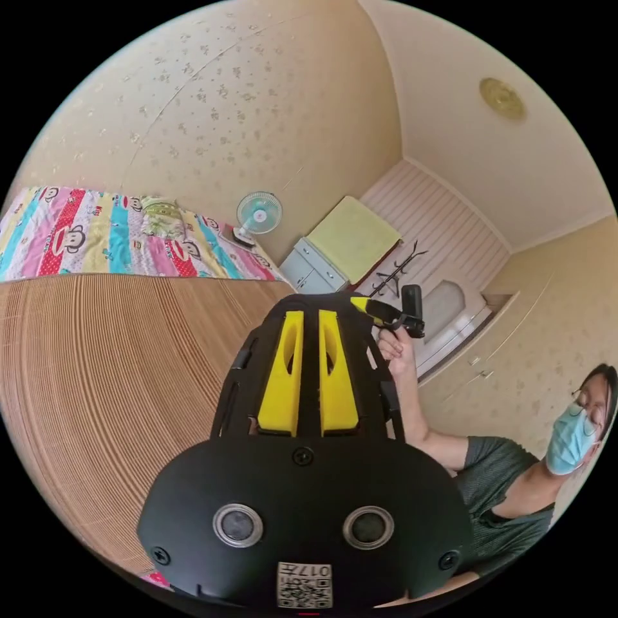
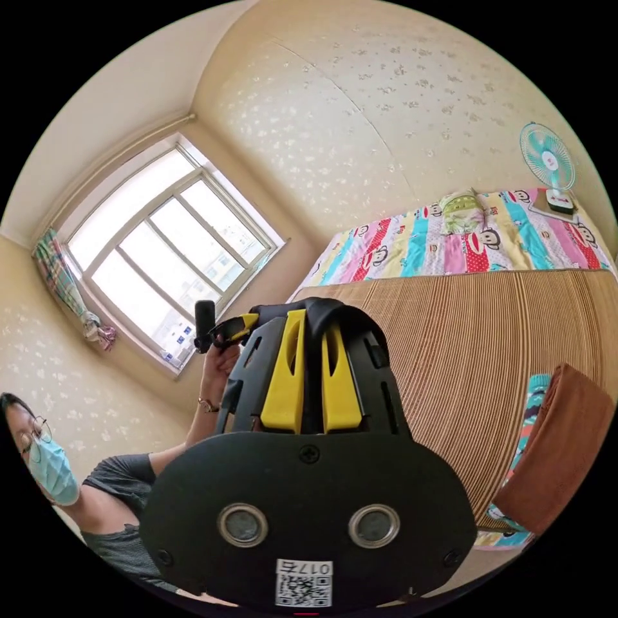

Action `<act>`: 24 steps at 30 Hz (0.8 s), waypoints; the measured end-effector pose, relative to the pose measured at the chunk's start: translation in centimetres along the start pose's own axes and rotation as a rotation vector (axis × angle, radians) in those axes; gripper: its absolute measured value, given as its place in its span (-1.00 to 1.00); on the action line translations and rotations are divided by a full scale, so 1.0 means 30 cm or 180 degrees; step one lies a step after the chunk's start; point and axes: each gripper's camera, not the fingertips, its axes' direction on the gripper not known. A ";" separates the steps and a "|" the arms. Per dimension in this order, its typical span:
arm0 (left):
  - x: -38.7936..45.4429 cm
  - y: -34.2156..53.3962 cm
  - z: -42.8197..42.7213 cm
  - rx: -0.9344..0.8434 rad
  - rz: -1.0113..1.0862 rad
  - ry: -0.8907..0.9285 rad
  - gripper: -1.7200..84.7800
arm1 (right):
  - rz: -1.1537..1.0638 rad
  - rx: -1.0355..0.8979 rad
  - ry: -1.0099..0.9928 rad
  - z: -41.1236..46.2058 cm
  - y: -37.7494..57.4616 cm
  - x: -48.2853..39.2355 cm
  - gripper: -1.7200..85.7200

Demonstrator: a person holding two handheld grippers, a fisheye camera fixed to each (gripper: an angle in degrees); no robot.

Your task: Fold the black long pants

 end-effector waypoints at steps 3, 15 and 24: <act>-0.198 0.248 0.155 -0.0383 -0.0133 -0.0210 -0.85 | -0.0011 -0.0216 0.0232 0.205 0.173 0.095 -0.96; -0.711 1.757 0.329 -0.0907 -0.1970 0.0601 -0.77 | 0.1536 -0.1259 0.0247 0.325 1.526 0.489 -0.74; -0.837 1.344 0.323 -0.0127 -0.1438 -0.0400 -0.55 | 0.0921 -0.0720 -0.0121 0.477 1.138 0.477 -0.46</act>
